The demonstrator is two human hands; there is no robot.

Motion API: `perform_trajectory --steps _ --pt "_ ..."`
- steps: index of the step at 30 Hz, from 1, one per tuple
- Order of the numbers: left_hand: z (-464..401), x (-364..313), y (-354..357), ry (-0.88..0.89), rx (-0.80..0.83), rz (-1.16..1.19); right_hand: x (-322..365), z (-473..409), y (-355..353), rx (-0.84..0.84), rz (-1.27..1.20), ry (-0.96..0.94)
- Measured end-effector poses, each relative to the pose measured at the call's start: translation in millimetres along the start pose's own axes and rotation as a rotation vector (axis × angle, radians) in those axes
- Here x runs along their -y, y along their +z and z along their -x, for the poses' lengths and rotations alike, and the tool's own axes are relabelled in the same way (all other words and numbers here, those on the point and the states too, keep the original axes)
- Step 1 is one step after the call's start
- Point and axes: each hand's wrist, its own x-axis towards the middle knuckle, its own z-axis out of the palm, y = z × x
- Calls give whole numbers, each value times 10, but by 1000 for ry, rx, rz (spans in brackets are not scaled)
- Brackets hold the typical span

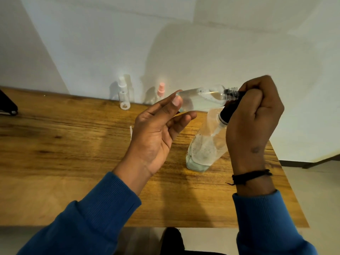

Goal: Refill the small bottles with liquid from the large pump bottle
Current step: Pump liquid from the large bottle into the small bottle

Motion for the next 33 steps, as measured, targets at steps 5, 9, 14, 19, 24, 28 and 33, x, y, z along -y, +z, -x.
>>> perform_trajectory --steps 5,9,14,19,24,28,33 --pt "7 6 7 -7 1 0 -14 -12 -30 -5 17 -8" --pt "-4 2 9 -6 6 8 -4 -19 -11 -9 12 -19" --pt "5 -4 5 -14 6 8 -14 -11 -17 4 19 -3" --pt "4 -1 -10 3 41 -9 -6 -29 -13 -3 26 -19" --pt "-7 11 -9 9 5 -7 -16 -4 -21 15 30 -15" --pt "6 28 17 13 1 -26 9 -21 -20 -11 23 -49" --pt "6 14 13 7 -18 -14 -31 1 -14 5 25 -23"
